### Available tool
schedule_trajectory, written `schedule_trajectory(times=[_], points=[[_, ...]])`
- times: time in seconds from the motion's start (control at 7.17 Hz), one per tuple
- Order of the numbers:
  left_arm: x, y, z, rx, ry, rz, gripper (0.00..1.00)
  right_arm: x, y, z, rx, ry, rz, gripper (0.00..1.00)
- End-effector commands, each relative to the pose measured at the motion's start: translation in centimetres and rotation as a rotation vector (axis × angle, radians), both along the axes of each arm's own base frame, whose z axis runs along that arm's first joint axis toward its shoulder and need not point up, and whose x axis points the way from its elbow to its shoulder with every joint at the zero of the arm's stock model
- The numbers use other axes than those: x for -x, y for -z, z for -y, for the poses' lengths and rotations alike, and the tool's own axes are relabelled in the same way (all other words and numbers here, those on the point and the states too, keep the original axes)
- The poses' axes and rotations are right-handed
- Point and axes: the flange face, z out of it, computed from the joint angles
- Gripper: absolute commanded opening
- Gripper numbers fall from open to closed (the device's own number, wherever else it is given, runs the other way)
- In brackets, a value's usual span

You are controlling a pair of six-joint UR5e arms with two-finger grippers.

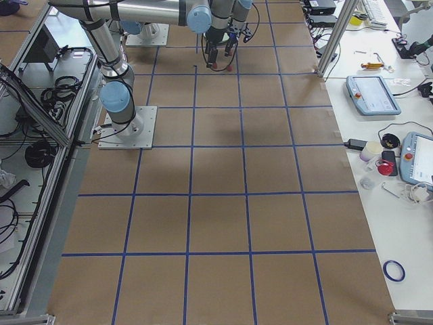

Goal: Collect all strawberries into plate
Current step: 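Carry the held strawberry with the left gripper over the plate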

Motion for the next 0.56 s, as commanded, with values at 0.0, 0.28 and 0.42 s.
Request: schedule_trajectory(times=[0.0,0.28,0.42], points=[[-8.1,-3.7,0.5,-0.041,0.079,0.080,0.00,0.0,0.0,0.1,0.004,0.000,0.001,1.00],[-14.4,-2.8,-0.1,-0.151,0.089,0.121,0.00,0.1,-0.3,0.2,0.010,0.000,0.004,1.00],[-16.4,-1.2,-0.9,-0.203,0.115,0.100,0.00,0.0,-0.3,0.2,0.012,-0.001,0.004,1.00]])
